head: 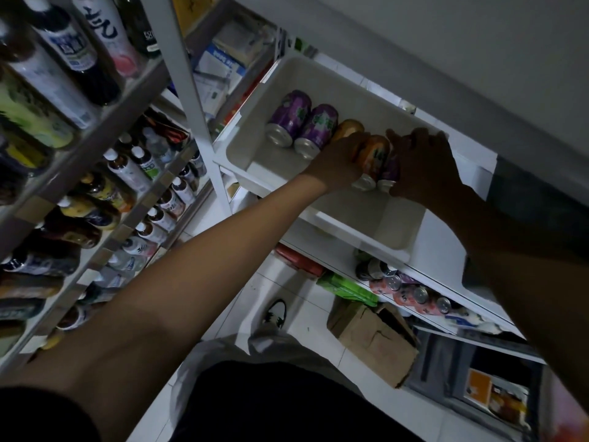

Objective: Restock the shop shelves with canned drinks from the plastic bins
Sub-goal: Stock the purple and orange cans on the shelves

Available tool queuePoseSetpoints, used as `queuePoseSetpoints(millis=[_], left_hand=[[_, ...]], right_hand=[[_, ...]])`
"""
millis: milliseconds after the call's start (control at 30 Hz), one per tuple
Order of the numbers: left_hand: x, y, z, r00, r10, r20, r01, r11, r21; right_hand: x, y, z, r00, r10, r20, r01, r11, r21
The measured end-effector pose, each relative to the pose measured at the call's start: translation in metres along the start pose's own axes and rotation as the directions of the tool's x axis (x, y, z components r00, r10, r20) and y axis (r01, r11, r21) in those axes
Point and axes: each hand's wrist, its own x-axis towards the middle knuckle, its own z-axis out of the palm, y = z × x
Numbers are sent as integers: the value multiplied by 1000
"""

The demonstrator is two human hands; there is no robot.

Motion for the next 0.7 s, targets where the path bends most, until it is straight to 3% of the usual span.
queuePoseSetpoints(millis=[133,367,500,700], left_hand=[[-4,6,-2,1000,21,-14,-21,1000,7],[-20,17,-7,998,-20,-67,16,998,-58],[-38,16,-14,996,-79,-43,67,971,-228],[-64,18,-34,973,-176,-152,81,869,-488]], right_hand=[[-16,-3,-14,979,-49,-196,63,996,67],[-28,-31,-29,960,-58,-275,95,988,123],[-32,-45,-28,950,-60,-307,116,979,167],[-37,-77,-43,938,-134,-321,203,960,191]])
